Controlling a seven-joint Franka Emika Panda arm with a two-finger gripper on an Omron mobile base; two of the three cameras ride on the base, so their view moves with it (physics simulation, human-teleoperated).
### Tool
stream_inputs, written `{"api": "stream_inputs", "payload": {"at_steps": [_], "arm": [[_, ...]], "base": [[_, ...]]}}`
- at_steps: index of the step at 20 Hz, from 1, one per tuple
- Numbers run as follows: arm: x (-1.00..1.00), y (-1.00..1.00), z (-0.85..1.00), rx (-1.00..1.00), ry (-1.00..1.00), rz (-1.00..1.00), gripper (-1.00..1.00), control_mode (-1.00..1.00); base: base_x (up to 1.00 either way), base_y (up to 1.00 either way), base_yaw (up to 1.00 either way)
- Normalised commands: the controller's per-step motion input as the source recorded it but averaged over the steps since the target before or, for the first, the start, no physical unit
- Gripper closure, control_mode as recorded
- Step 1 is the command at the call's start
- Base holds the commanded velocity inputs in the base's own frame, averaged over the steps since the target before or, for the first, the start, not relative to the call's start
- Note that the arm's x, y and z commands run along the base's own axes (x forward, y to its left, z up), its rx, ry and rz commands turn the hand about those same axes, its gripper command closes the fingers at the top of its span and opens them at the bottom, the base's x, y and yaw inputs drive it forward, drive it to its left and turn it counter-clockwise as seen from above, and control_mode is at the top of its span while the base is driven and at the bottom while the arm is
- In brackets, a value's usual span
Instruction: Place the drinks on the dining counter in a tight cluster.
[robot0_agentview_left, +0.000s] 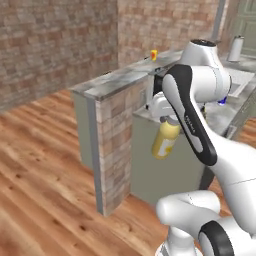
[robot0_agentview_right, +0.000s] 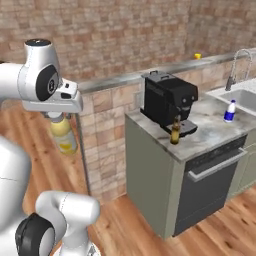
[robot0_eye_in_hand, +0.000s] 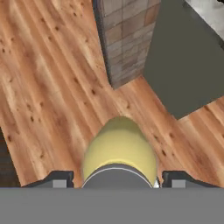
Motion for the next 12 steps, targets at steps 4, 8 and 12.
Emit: {"api": "stream_inputs", "payload": {"at_steps": [4,8,12], "arm": [[0.00,0.00,0.00,0.00,0.00,0.00,1.00,1.00],[0.00,0.00,0.00,0.00,0.00,0.00,1.00,1.00],[0.00,0.00,0.00,0.00,0.00,0.00,1.00,1.00]], "base": [[0.00,1.00,-0.33],[0.00,1.00,-0.33],[0.00,1.00,-0.33]]}}
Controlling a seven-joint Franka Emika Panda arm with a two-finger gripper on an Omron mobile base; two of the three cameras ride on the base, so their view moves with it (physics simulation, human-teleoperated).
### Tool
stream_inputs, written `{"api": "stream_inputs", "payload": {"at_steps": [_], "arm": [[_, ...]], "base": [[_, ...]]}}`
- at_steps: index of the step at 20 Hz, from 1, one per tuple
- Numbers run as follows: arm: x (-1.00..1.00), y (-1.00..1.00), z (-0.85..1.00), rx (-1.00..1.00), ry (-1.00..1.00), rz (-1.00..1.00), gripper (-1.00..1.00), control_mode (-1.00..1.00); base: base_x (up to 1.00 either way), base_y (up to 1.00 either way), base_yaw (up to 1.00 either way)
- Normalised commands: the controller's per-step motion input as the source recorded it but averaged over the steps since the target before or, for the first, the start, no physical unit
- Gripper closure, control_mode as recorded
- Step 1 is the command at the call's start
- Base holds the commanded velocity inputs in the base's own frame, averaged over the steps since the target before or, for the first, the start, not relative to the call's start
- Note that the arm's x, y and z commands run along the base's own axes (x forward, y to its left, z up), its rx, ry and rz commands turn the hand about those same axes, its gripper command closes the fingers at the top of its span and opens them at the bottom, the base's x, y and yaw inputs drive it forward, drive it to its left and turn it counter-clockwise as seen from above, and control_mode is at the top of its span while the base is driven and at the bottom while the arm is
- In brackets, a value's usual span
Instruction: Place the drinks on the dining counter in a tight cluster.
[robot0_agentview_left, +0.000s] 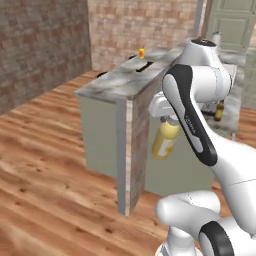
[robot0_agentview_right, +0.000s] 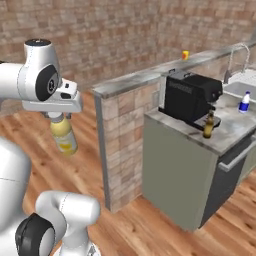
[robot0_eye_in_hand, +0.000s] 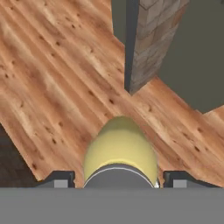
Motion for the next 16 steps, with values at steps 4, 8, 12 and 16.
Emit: {"api": "stream_inputs", "payload": {"at_steps": [4,8,12,16], "arm": [[0.00,0.00,0.00,0.00,0.00,0.00,1.00,1.00],[0.00,0.00,0.00,0.00,0.00,0.00,1.00,1.00],[0.00,0.00,0.00,0.00,0.00,0.00,1.00,1.00],[0.00,0.00,0.00,0.00,0.00,0.00,1.00,1.00]], "base": [[0.00,1.00,-0.34],[0.00,1.00,-0.33],[0.08,1.00,-0.33],[0.29,1.00,-0.37]]}}
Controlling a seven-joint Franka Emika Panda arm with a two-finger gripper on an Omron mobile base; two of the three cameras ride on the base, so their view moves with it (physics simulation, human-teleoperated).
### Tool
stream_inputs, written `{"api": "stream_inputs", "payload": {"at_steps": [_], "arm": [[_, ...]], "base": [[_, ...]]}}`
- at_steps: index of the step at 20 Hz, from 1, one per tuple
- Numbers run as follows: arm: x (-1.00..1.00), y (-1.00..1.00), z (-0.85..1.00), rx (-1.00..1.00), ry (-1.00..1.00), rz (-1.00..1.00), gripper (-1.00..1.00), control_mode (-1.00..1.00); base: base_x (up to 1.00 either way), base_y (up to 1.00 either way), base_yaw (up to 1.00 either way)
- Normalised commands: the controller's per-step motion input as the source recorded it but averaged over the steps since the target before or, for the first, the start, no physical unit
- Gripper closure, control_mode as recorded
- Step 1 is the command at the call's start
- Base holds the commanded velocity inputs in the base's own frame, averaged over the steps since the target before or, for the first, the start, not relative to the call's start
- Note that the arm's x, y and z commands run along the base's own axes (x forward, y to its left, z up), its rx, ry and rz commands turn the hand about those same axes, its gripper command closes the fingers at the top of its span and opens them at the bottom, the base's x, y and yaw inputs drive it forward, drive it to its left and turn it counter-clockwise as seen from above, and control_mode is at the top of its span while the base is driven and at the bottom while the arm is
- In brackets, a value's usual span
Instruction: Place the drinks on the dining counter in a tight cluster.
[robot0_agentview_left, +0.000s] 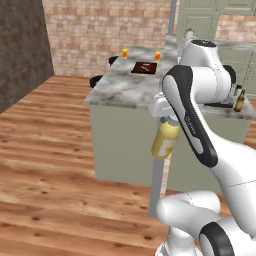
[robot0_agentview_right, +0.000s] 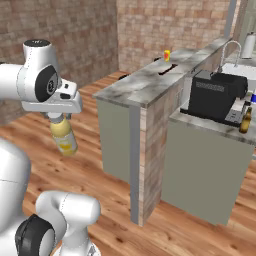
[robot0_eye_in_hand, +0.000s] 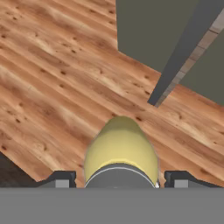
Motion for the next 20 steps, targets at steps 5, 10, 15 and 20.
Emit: {"api": "stream_inputs", "payload": {"at_steps": [5,10,15,20], "arm": [[0.00,0.00,0.00,0.00,0.00,0.00,1.00,1.00],[0.00,0.00,0.00,0.00,0.00,0.00,1.00,1.00],[0.00,0.00,0.00,0.00,0.00,0.00,1.00,1.00],[0.00,0.00,0.00,0.00,0.00,0.00,1.00,1.00]], "base": [[0.57,1.00,-0.46],[0.67,1.00,-0.51],[0.62,1.00,-0.48],[0.62,1.00,-0.43]]}}
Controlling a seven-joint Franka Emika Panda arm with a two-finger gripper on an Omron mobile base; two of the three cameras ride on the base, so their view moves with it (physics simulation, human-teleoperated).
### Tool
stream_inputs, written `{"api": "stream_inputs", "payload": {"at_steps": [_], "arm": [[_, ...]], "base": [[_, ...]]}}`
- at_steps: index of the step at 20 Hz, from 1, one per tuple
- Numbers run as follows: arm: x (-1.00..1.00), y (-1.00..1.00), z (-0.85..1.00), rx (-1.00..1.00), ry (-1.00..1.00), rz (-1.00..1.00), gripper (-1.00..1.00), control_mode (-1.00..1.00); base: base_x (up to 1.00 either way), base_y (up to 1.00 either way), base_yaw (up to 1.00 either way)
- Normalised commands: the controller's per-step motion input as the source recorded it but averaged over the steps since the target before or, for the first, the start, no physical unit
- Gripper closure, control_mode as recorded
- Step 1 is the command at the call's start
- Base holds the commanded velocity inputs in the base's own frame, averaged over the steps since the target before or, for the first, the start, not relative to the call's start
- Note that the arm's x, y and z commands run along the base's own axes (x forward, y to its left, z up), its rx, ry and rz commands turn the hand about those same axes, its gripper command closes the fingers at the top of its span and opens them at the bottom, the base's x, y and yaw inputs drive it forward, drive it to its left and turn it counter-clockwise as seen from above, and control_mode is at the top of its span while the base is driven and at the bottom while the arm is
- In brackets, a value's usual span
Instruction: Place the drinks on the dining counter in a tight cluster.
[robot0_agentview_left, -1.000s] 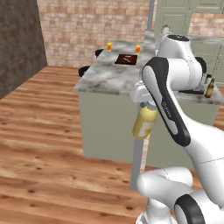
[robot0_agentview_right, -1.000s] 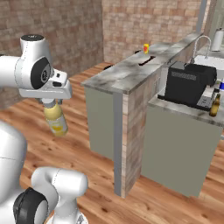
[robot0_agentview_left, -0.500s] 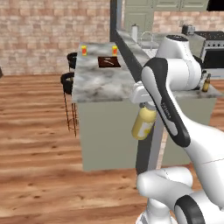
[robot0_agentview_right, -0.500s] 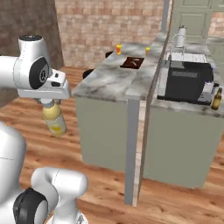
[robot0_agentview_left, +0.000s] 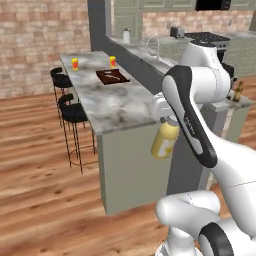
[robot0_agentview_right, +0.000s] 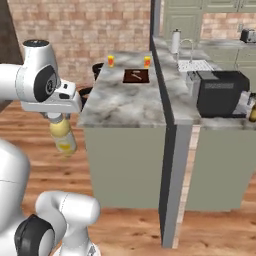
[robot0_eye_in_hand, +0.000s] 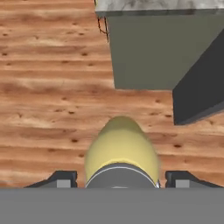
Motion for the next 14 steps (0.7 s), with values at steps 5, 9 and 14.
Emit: {"api": "stream_inputs", "payload": {"at_steps": [5,9,14], "arm": [[0.00,0.00,0.00,0.00,0.00,0.00,1.00,1.00],[0.00,0.00,0.00,0.00,0.00,0.00,1.00,1.00],[0.00,0.00,0.00,0.00,0.00,0.00,1.00,1.00]], "base": [[0.84,0.46,-0.18],[0.98,0.01,0.00],[0.78,-0.20,0.15]]}}
